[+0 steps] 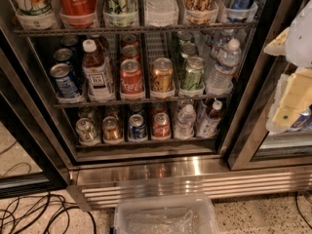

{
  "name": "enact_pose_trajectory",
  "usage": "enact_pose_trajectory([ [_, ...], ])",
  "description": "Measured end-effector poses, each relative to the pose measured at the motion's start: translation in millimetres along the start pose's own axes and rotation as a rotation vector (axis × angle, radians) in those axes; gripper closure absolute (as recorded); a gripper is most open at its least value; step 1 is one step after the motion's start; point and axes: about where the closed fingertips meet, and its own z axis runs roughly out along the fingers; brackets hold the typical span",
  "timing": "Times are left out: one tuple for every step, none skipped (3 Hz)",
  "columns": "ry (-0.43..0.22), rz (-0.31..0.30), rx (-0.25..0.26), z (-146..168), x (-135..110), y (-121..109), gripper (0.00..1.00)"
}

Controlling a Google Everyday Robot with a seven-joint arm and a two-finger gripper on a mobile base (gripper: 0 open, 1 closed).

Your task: Pick green can from top shelf of fridge

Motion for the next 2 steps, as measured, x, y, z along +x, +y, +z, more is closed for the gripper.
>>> enact_pose_trajectory([
  [0.000,0.000,0.000,0.0,0.0,0.0,0.00],
  [-0.060,0.014,0.009,4.4,-18.9,9.3,0.00],
])
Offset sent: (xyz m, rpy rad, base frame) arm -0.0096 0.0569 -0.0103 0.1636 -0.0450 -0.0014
